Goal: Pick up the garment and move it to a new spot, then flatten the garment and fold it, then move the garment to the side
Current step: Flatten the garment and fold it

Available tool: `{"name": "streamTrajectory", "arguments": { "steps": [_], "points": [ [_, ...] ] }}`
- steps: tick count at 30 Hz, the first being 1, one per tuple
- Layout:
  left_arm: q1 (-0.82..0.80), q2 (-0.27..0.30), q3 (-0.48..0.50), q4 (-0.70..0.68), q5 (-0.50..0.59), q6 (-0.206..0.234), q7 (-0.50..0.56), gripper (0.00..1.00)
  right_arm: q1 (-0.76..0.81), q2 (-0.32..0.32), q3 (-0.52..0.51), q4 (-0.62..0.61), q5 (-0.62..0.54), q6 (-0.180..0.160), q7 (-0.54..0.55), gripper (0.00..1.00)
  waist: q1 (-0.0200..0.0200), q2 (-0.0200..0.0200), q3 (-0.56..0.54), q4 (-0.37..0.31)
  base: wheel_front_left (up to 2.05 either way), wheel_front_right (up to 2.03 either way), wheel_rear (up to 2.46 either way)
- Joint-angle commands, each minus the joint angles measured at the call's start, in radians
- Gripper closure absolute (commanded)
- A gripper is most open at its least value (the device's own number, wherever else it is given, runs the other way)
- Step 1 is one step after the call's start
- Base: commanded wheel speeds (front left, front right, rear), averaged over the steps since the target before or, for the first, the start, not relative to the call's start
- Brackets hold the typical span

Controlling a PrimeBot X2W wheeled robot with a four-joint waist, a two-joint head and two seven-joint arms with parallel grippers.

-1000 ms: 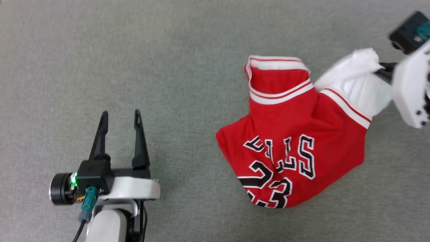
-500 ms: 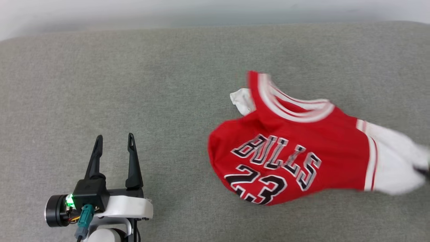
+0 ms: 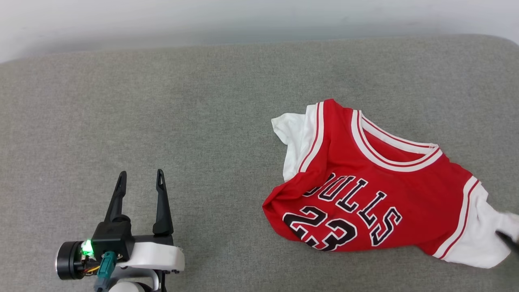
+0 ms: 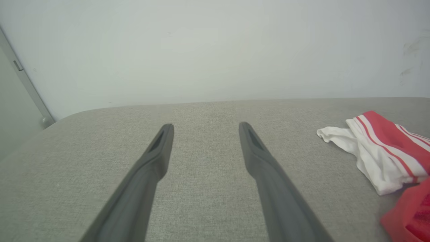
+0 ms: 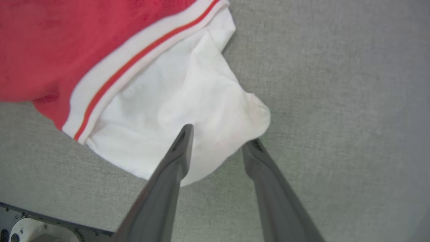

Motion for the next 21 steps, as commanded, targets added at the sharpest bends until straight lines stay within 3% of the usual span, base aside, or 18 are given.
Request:
{"name": "streamTrajectory", "arguments": {
  "steps": [1, 4, 9, 17, 21],
  "points": [
    [0.009, -0.001, 0.002, -0.001, 0.008, 0.000, -0.002, 0.00, -0.022, -0.009, -0.044, -0.013, -0.031, -0.001, -0.030, 0.00, 0.0000, 0.0000, -0.010, -0.001, 0.00, 0.00, 0.00],
    [0.015, 0.000, 0.005, -0.001, 0.010, -0.001, -0.003, 0.00, -0.033, -0.003, -0.113, -0.033, -0.075, -0.001, -0.068, 0.00, 0.0000, 0.0000, -0.018, -0.002, 0.00, 0.00, 0.00],
    [0.019, 0.000, 0.005, -0.004, 0.015, -0.002, -0.003, 0.00, -0.052, 0.064, -0.276, -0.122, -0.204, -0.001, -0.110, 0.00, 0.0000, 0.0000, -0.027, 0.001, 0.00, 0.00, 0.00],
    [-0.002, 0.000, -0.004, -0.006, 0.019, -0.007, -0.003, 0.00, -0.075, 0.353, -0.503, -0.332, -0.533, -0.001, -0.216, 0.00, 0.0000, 0.0000, -0.014, 0.010, 0.00, 0.00, 0.00],
    [-0.013, 0.000, -0.005, -0.003, 0.021, -0.010, -0.002, 0.00, -0.058, 0.514, -0.557, -0.412, -0.679, -0.001, -0.298, 0.00, 0.0000, 0.0000, -0.008, 0.015, 0.00, 0.00, 0.00]
  ]
}}
